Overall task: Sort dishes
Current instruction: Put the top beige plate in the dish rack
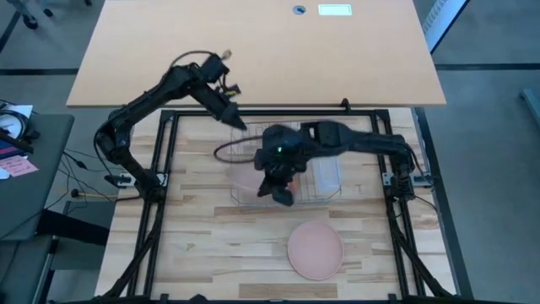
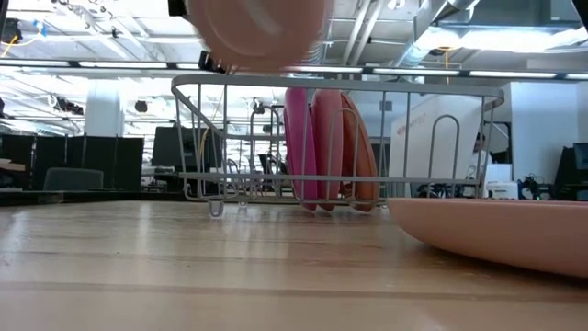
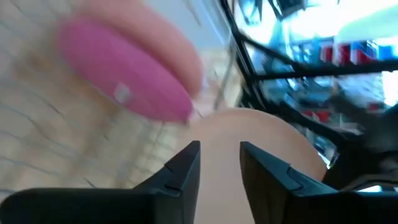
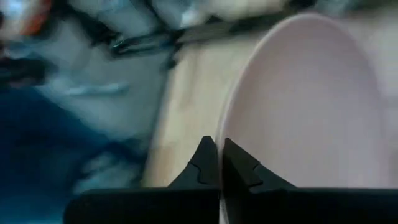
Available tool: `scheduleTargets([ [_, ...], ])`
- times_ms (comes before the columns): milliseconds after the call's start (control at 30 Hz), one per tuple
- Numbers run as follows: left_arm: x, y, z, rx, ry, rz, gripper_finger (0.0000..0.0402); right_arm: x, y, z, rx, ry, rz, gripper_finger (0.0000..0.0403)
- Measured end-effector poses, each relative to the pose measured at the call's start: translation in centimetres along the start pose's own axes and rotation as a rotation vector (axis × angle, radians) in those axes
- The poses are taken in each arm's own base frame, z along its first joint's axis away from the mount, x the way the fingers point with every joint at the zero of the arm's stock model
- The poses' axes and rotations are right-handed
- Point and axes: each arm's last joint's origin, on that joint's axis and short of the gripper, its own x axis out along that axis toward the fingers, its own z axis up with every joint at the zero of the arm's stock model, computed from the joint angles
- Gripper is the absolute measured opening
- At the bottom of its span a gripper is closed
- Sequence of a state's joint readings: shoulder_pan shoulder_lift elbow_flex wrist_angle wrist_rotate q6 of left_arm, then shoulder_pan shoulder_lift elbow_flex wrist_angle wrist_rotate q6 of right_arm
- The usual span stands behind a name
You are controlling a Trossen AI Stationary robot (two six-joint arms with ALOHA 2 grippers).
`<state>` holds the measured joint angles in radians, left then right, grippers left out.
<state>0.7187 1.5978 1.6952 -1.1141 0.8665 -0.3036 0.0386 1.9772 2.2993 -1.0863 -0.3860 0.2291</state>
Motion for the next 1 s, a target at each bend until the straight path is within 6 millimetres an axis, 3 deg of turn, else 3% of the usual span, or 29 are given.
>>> scheduleTargets([
  [300,-4.2,0.4,1.8,0.041,-0.234,0.252,0.0132,-0.6,-1.2,1.3,0.289,-0.112,-0.008,0.0],
  [500,-6.0,2.2,1.8,0.025,-0.298,0.478,0.0132,-2.0,-3.3,3.4,0.707,-0.357,-0.017,0.0],
  [633,-7.2,3.3,1.6,0.0,-0.308,0.591,0.0132,-2.5,-3.2,3.7,0.856,-0.515,-0.115,0.0],
  [1000,-8.1,4.2,0.9,-0.036,-0.254,0.619,0.0132,-2.3,-3.2,4.2,0.928,-0.627,-0.137,0.0],
])
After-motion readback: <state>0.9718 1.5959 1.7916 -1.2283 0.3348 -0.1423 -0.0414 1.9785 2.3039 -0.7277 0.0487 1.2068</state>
